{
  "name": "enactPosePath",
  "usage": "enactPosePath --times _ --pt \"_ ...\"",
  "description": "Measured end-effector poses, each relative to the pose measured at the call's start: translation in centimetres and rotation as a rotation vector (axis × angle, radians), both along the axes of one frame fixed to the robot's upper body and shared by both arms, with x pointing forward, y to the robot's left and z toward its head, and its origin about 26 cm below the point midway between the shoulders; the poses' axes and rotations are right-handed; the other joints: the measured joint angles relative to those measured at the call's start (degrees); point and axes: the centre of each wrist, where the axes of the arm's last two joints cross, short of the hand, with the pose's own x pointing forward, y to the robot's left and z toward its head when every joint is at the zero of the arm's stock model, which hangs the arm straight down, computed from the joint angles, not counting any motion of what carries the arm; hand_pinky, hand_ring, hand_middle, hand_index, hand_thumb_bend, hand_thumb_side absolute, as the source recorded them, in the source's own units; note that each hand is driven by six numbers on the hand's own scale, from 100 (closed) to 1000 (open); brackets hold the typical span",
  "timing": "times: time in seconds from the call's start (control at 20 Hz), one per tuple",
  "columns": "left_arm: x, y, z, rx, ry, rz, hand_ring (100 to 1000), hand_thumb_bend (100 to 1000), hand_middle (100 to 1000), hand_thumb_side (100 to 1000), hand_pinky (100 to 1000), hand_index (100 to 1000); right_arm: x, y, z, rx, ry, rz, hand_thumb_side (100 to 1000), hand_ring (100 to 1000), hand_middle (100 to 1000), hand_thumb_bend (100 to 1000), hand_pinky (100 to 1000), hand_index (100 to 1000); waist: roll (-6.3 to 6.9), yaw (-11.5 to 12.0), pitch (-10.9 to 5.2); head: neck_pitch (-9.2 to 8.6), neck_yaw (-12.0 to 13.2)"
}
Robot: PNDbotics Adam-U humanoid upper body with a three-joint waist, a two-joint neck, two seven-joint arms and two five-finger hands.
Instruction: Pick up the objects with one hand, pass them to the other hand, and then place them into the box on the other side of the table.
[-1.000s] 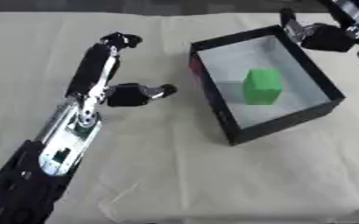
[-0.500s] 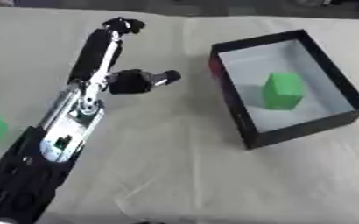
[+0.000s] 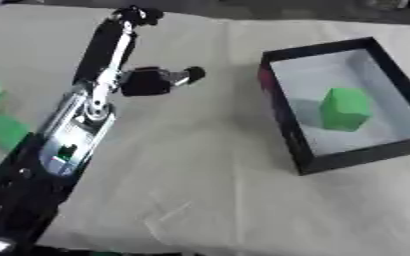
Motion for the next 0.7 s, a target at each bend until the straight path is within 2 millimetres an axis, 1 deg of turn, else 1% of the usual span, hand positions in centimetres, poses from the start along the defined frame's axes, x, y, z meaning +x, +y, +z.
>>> enactPosePath --times 0.1,0.45,0.7 --pt "-0.2 1.1 0.6 -0.006 -0.001 0.013 789 816 694 518 742 825 -0.1 -0.3 -0.1 0.019 0.010 -0.011 470 1000 1000 100 950 1000 0.16 0.0 0.05 0.00 0.0" --pt "-0.8 5.2 2.5 0.051 0.057 0.066 819 833 743 512 767 848 -0.4 -0.8 -0.1 0.037 0.024 -0.029 470 1000 1000 100 966 1000 0.49 0.0 0.05 0.00 -0.2" --pt "-1.1 7.8 3.6 0.093 0.127 0.107 840 805 760 499 801 859 -0.5 -1.1 -0.3 0.049 0.041 -0.041 470 1000 1000 100 966 1000 0.57 0.0 0.07 0.00 -0.2"
